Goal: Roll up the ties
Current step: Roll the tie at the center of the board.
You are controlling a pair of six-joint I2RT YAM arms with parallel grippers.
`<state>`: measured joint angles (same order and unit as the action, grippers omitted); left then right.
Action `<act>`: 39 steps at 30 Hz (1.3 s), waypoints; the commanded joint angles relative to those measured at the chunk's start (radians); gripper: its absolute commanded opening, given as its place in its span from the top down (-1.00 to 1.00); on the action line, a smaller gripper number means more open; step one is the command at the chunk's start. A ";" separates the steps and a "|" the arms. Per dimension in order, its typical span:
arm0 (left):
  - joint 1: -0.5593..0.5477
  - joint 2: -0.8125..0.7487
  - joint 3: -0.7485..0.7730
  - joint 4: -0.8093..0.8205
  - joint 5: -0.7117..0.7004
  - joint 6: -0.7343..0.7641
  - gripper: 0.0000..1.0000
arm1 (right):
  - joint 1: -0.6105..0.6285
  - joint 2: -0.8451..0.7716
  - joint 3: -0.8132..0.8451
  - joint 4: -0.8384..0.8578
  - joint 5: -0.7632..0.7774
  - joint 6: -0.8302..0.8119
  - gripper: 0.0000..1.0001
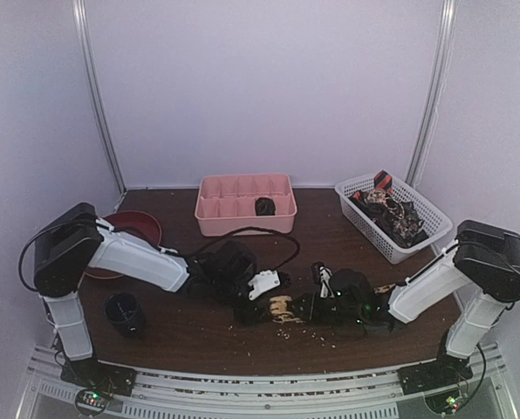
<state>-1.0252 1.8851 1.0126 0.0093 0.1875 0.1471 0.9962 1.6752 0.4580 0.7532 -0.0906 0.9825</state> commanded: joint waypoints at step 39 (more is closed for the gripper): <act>0.046 -0.069 -0.338 0.444 0.029 -0.853 1.00 | 0.063 0.061 0.084 -0.073 0.073 0.006 0.54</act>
<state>-0.9619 1.7863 0.6708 0.4076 0.1902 -0.6666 1.0554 1.7573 0.5484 0.7528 -0.0471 1.0145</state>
